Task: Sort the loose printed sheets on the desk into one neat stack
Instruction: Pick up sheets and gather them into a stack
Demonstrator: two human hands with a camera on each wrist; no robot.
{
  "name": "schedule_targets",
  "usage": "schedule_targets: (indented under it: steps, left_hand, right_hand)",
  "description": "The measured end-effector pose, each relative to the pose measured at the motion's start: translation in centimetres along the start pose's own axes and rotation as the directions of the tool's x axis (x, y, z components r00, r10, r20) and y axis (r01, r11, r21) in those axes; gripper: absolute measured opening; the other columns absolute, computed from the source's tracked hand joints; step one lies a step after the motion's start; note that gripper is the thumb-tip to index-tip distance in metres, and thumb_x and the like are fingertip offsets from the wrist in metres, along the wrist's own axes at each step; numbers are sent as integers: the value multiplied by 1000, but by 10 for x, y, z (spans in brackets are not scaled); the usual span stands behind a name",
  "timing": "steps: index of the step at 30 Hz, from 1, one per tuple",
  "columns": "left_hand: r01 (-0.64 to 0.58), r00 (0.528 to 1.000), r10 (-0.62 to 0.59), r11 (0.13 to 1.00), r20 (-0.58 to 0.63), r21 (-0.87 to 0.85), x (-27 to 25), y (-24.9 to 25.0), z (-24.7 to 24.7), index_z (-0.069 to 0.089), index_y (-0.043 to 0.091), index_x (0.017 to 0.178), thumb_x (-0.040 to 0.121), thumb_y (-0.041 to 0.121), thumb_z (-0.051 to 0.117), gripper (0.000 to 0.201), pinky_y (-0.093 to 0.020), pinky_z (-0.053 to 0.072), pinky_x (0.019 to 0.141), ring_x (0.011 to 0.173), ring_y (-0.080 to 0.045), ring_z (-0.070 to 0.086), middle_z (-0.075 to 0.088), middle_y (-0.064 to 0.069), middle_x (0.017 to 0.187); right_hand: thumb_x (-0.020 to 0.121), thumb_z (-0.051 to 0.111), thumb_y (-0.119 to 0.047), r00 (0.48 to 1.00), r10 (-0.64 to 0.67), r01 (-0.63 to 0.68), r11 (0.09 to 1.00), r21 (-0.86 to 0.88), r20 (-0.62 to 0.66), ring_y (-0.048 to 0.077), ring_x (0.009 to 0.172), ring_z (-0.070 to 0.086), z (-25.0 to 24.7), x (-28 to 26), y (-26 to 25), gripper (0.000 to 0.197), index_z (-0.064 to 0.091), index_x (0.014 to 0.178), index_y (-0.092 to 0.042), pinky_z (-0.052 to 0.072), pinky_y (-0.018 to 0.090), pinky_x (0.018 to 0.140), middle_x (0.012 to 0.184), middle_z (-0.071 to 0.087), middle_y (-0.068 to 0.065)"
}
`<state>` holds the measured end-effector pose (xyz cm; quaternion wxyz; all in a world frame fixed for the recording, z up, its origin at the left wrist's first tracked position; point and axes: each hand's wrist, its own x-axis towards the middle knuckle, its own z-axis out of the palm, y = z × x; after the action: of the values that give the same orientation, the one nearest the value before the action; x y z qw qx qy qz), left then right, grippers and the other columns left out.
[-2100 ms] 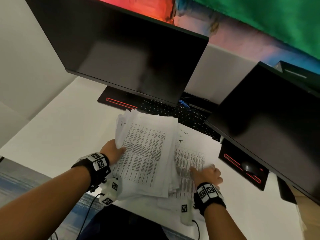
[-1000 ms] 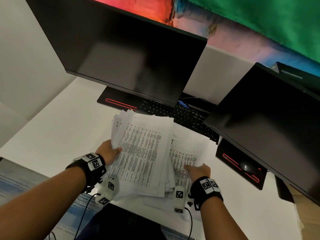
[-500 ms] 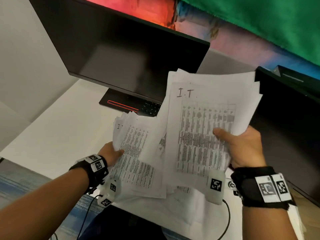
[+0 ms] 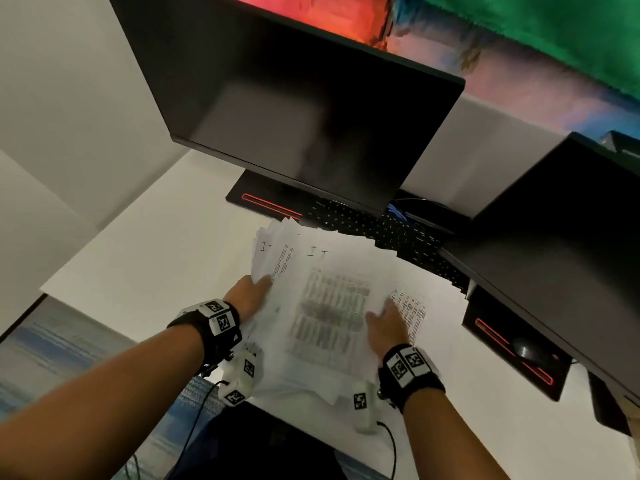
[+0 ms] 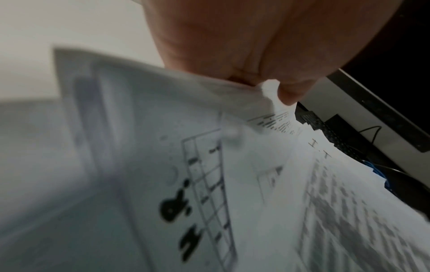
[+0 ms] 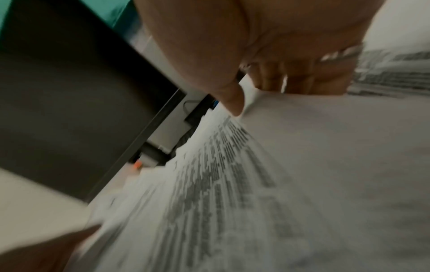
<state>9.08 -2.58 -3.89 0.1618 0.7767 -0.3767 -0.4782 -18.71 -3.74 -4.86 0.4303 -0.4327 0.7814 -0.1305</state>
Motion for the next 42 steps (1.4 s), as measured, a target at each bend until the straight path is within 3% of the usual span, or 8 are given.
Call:
schedule_targets:
  steps: [2, 6, 11, 21, 27, 30, 38, 42]
  left_hand:
    - [-9, 1000, 9, 1000, 13, 3, 3, -2, 3, 62, 9, 119, 94, 54, 46, 53, -33, 52, 78, 88, -27, 68, 71, -9, 102]
    - [-64, 998, 66, 977, -4, 205, 12, -12, 6, 59, 10, 118, 88, 39, 63, 42, -31, 51, 75, 92, -24, 66, 70, -7, 106]
    - [-59, 997, 69, 967, -29, 249, 12, -10, 7, 58, 7, 119, 91, 32, 64, 38, -29, 45, 74, 93, -25, 62, 67, -9, 109]
    - [-86, 991, 104, 979, -88, 185, 8, -11, 6, 61, 0, 118, 88, 22, 70, 39, -42, 51, 86, 102, -36, 65, 68, -18, 111]
    - [-151, 972, 178, 973, -153, 173, -10, -9, 12, 62, -2, 114, 92, 16, 65, 28, -33, 42, 81, 102, -34, 62, 67, -19, 109]
    - [-152, 976, 179, 967, -120, 205, -11, -6, 10, 62, 0, 113, 92, 16, 62, 26, -32, 40, 79, 98, -31, 61, 67, -16, 107]
    - [-80, 994, 93, 978, -64, 191, -6, -3, 8, 62, 1, 109, 92, 13, 59, 21, -34, 43, 77, 89, -29, 60, 68, -15, 102]
    - [-83, 994, 97, 968, -49, 236, -9, -1, 7, 60, 0, 120, 93, 18, 60, 32, -32, 42, 79, 97, -31, 62, 68, -18, 115]
  right_hand:
    - [93, 50, -22, 996, -80, 81, 996, -42, 23, 25, 116, 57, 9, -3, 0, 40, 50, 133, -13, 45, 35, 99, 128, 59, 8]
    - [88, 55, -45, 992, -126, 127, 991, -37, 24, 29, 137, 46, 9, -8, 1, 68, 41, 149, -17, 40, 46, 113, 148, 49, 3]
    - [86, 64, -52, 899, 294, -356, 922, -153, -324, 36, 133, 38, -46, -5, 45, 78, 39, 144, -6, 35, 46, 106, 148, 39, 16]
    - [75, 82, -47, 921, 321, -323, 946, 28, -220, 37, 130, 51, -72, 6, 68, 95, 37, 145, -1, 45, 41, 102, 147, 46, 17]
    - [74, 86, -24, 939, 232, -171, 956, 240, -254, 32, 100, 67, -74, -1, 64, 46, 57, 106, -9, 54, 41, 92, 114, 69, 17]
    - [77, 84, -15, 952, 179, -101, 949, 299, -248, 34, 101, 66, -72, -13, 47, 43, 54, 106, -9, 54, 40, 91, 112, 68, 18]
    - [87, 74, -20, 843, -300, 302, 951, -68, -447, 32, 105, 63, -138, -78, -34, 28, 61, 111, -16, 55, 46, 89, 106, 69, 6]
    - [85, 75, -14, 734, -484, 517, 853, -69, -477, 11, 86, 63, -181, -120, -82, 32, 64, 115, -14, 49, 13, 70, 97, 66, -6]
